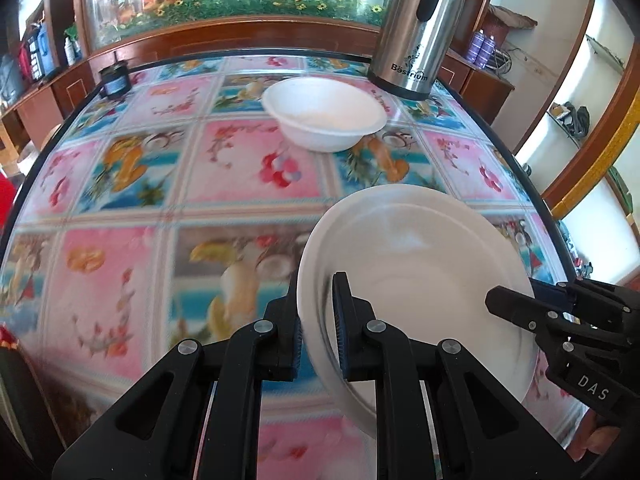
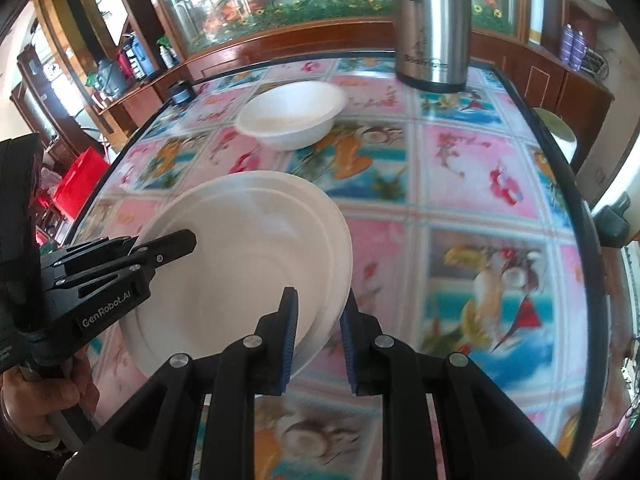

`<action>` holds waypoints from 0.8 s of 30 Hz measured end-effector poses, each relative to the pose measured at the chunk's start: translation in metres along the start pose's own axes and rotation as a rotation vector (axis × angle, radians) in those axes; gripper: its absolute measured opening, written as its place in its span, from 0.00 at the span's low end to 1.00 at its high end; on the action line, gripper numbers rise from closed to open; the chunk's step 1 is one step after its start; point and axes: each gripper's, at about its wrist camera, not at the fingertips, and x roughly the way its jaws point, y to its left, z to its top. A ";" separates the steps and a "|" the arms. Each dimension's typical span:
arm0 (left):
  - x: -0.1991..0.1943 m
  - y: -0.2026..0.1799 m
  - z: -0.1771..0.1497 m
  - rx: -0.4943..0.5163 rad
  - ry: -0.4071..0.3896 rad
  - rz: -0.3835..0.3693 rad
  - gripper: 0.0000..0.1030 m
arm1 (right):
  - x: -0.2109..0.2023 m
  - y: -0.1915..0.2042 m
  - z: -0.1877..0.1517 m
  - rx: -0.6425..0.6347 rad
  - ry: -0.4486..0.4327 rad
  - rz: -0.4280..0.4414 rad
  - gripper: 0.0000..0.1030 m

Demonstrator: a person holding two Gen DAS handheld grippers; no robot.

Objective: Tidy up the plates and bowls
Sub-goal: 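Carry the large white bowl over the stack in the green basin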

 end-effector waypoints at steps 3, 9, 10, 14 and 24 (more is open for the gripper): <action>-0.015 0.010 -0.011 -0.006 -0.024 0.019 0.12 | -0.004 0.015 -0.007 -0.011 -0.003 0.019 0.22; -0.043 0.030 -0.027 -0.012 -0.060 0.042 0.12 | -0.011 0.044 -0.017 -0.035 -0.014 0.044 0.22; -0.048 0.034 -0.029 -0.015 -0.066 0.046 0.12 | -0.012 0.048 -0.018 -0.040 -0.019 0.047 0.22; -0.062 0.050 -0.038 -0.033 -0.081 0.061 0.12 | -0.018 0.071 -0.021 -0.073 -0.042 0.044 0.22; -0.098 0.091 -0.052 -0.089 -0.126 0.087 0.13 | -0.027 0.122 -0.019 -0.149 -0.061 0.056 0.23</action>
